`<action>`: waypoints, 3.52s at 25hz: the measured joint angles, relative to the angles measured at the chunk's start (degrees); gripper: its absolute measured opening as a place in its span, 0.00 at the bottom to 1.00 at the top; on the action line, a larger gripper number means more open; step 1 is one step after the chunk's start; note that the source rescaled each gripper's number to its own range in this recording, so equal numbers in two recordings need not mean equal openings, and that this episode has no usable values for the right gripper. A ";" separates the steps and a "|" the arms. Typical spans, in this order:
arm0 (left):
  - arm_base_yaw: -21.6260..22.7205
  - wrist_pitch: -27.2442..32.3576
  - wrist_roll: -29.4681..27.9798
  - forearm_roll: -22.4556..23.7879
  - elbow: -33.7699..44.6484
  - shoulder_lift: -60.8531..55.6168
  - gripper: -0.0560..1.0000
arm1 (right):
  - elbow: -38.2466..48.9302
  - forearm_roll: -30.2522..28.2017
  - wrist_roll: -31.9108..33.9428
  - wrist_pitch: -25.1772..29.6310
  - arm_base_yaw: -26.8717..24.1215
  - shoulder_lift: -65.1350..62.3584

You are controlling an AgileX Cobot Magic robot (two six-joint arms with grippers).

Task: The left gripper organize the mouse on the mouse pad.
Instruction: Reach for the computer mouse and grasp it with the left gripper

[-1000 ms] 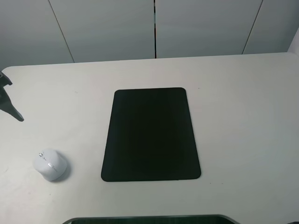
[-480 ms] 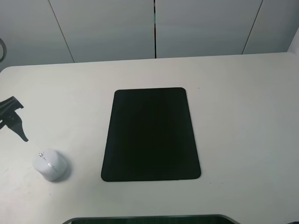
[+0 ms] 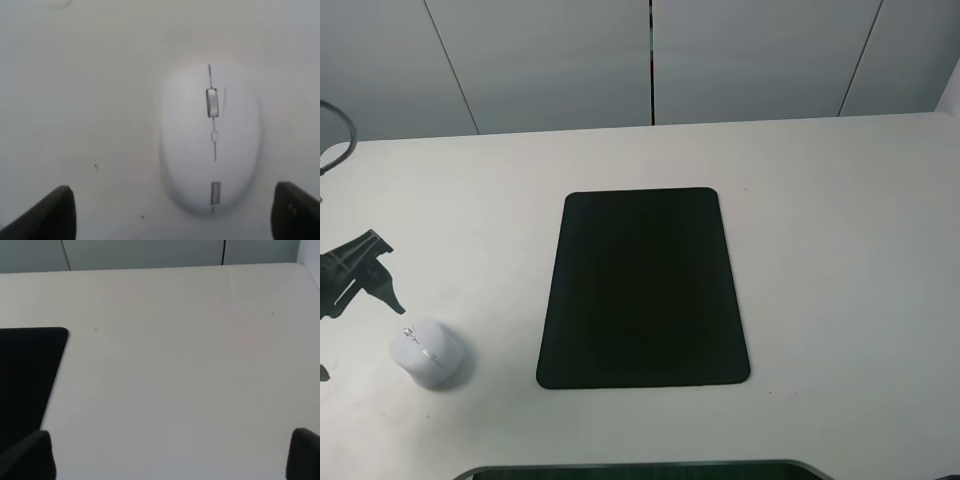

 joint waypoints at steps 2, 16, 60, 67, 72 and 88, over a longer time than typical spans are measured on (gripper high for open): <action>0.00 -0.47 1.31 -1.32 0.00 2.39 1.00 | 0.00 0.00 0.00 0.00 0.00 0.00; 0.00 -7.41 2.48 -2.73 0.00 8.18 1.00 | 0.00 0.00 0.00 0.00 0.00 0.00; -6.13 -2.13 1.75 -0.85 -6.22 16.94 1.00 | 0.00 0.00 0.00 -0.02 0.00 0.00; -6.13 -3.56 1.01 -0.40 -6.22 16.94 1.00 | 0.00 0.00 0.00 -0.02 0.00 0.00; -6.13 -3.68 0.74 0.37 -6.22 17.38 1.00 | 0.00 0.00 0.00 -0.02 0.00 0.00; -6.13 -4.84 0.66 0.37 -6.22 20.43 1.00 | 0.00 0.00 0.00 -0.02 0.00 0.00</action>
